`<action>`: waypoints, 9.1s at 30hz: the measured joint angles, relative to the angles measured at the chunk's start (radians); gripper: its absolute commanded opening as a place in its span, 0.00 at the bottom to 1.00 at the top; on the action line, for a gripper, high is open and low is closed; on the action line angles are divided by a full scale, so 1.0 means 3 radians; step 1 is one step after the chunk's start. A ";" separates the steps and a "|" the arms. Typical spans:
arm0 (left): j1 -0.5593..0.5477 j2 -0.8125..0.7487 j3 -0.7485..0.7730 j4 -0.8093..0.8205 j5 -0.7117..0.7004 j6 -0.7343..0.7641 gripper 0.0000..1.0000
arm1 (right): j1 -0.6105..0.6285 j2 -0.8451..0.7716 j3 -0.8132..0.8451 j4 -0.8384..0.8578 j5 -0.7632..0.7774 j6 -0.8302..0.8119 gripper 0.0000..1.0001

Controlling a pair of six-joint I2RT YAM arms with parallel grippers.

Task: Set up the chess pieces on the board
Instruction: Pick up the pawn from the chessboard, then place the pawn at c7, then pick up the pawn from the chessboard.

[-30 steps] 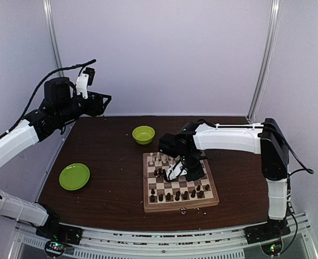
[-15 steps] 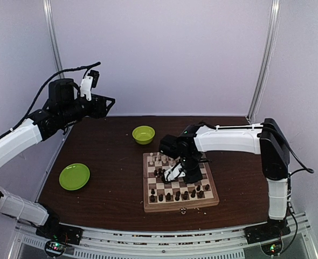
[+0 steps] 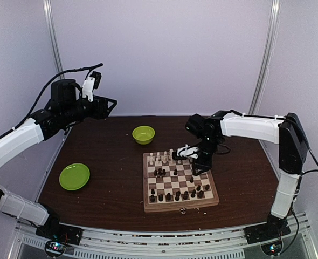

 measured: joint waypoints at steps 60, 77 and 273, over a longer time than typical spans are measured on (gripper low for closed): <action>0.0000 0.0207 0.0006 -0.0019 0.0277 -0.0011 0.59 | 0.0247 0.0061 -0.0280 0.0086 -0.0446 -0.0127 0.11; 0.0000 0.0278 0.0008 -0.0018 0.0308 -0.0058 0.59 | 0.0277 -0.0046 -0.0407 0.0075 -0.0375 -0.0130 0.12; -0.1681 0.2136 0.0526 -0.1066 -0.0833 -0.1395 0.39 | -0.1504 -0.2429 -0.1770 0.0818 -0.1560 0.0158 0.64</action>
